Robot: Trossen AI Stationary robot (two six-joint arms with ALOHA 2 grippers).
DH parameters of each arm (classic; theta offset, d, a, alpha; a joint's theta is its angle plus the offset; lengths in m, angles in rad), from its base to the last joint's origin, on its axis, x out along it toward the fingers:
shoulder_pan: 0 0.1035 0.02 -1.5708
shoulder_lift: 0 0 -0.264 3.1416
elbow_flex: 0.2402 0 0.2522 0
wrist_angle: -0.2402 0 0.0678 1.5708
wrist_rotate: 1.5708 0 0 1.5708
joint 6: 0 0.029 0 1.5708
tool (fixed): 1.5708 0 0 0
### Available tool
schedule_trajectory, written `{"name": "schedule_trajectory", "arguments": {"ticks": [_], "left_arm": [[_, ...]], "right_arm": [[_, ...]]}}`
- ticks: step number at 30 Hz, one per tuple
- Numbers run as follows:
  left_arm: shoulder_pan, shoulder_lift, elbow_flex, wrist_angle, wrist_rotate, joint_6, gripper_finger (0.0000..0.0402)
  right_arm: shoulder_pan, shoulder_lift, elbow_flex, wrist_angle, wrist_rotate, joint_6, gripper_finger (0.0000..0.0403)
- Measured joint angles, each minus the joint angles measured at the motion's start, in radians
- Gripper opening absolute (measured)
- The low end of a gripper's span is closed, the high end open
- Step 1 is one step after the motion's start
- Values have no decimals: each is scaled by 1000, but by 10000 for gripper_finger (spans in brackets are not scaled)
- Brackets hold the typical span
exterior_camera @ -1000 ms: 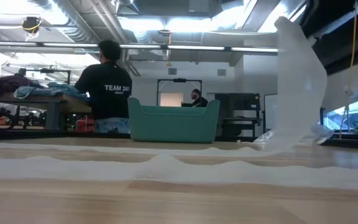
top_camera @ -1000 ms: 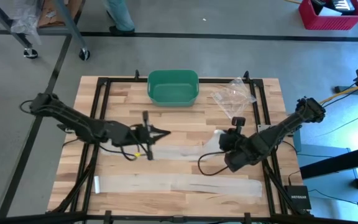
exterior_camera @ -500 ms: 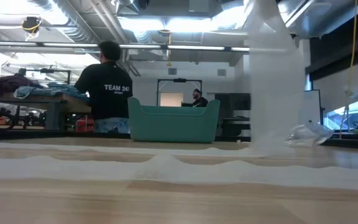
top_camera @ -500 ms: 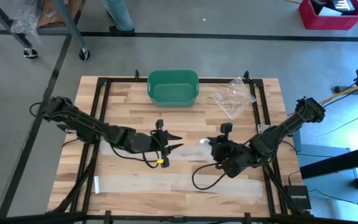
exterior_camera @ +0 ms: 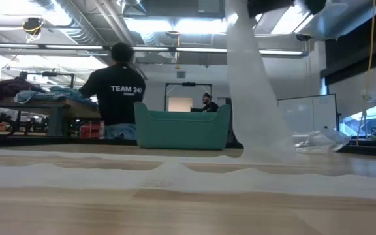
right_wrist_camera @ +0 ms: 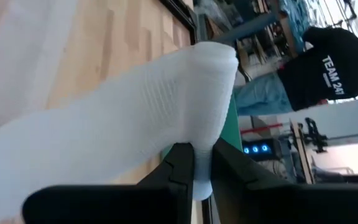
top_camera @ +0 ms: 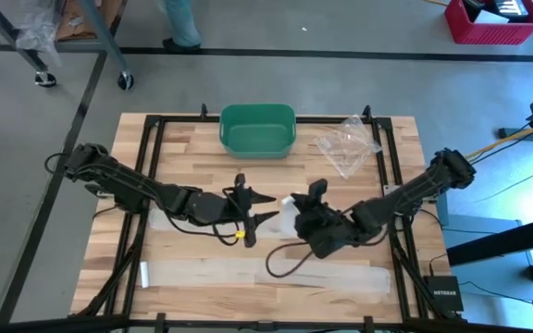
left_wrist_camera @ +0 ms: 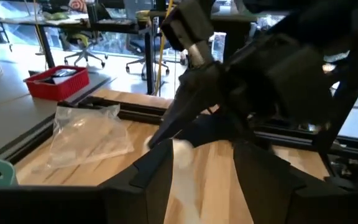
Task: Roll bandage
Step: Roll the top white bandage
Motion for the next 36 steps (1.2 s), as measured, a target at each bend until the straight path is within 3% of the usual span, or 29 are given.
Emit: {"name": "schedule_trajectory", "arguments": {"ticks": [16,32,36], "left_arm": [[67,43,1,-76,-1,-191,162],[70,44,0,-98,5,-224,162],[70,44,0,-101,7,-224,145]], "right_arm": [[-33,47,1,27,6,-30,41],[-33,47,4,107,-4,-109,41],[-33,47,5,113,-10,-117,41]]}}
